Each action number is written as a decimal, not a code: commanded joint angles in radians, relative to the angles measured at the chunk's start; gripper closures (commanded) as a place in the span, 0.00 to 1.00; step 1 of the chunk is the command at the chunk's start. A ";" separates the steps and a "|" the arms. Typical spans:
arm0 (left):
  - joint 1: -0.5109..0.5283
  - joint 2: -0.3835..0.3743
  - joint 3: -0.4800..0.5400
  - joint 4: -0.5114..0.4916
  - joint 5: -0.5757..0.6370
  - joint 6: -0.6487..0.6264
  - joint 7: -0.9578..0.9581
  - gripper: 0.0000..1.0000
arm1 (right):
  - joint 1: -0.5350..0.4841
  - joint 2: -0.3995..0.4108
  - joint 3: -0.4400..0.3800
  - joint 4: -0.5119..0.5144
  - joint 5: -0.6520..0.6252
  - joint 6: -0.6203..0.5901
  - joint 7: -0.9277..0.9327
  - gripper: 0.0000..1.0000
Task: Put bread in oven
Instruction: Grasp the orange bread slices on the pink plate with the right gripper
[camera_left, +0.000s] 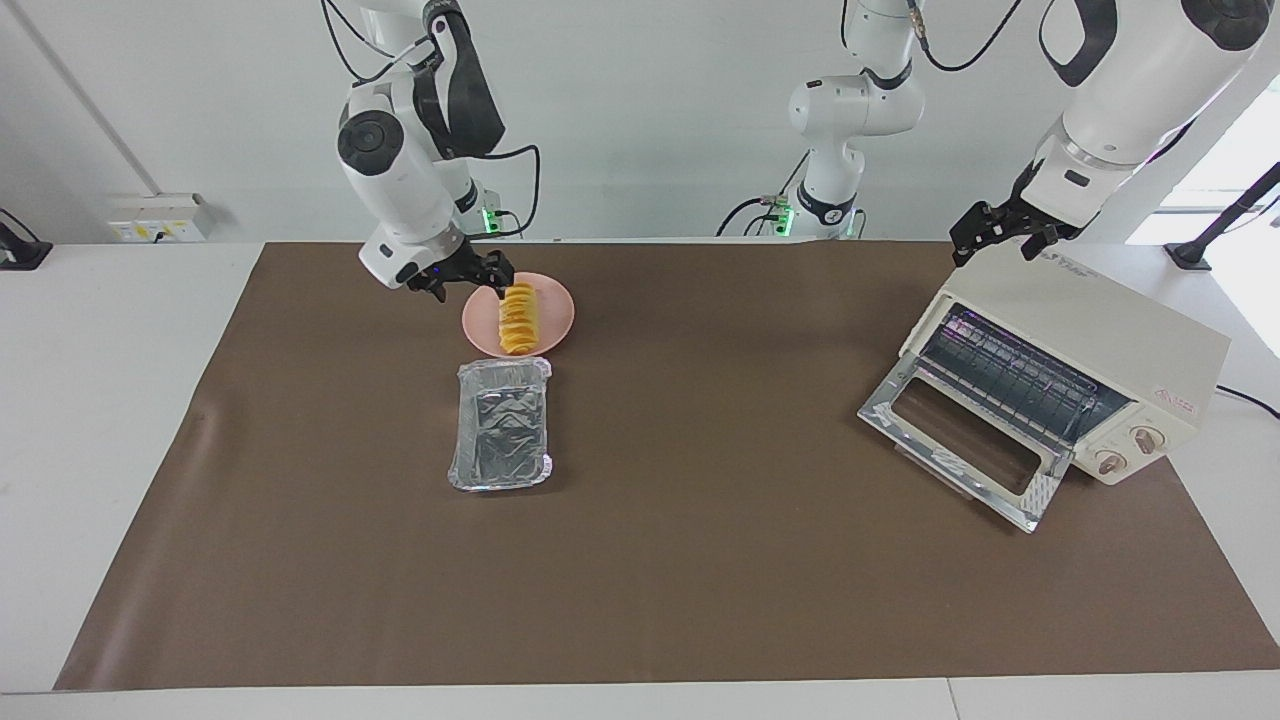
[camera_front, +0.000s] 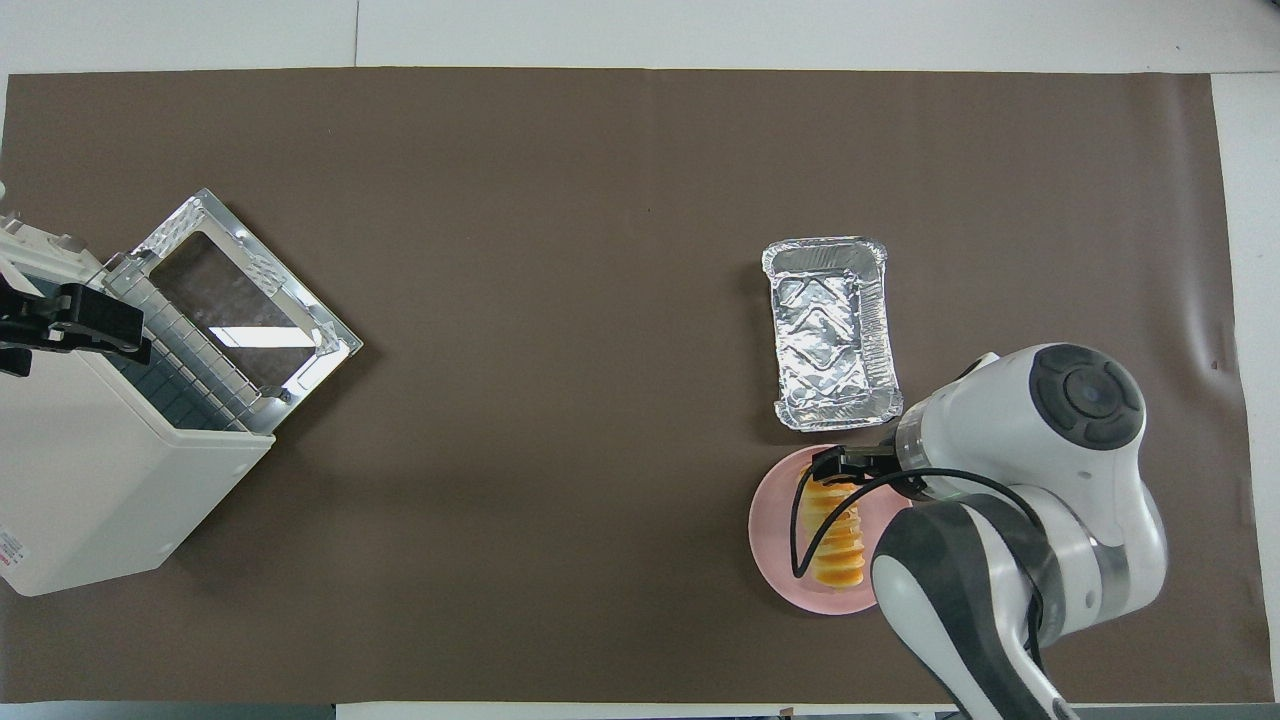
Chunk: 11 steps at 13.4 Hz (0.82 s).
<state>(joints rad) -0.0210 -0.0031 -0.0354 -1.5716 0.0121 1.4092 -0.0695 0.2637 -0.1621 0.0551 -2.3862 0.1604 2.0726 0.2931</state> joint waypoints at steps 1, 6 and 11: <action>-0.002 -0.017 0.003 -0.010 0.014 0.010 0.007 0.00 | 0.037 -0.028 -0.001 -0.126 0.021 0.125 0.021 0.00; -0.002 -0.017 0.003 -0.010 0.014 0.010 0.007 0.00 | 0.069 -0.024 -0.001 -0.212 0.022 0.233 0.029 0.12; -0.002 -0.017 0.003 -0.010 0.014 0.010 0.007 0.00 | 0.071 -0.024 -0.001 -0.219 0.022 0.244 0.051 1.00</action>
<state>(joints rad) -0.0210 -0.0031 -0.0354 -1.5716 0.0121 1.4092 -0.0694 0.3327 -0.1638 0.0540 -2.5809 0.1646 2.2993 0.3275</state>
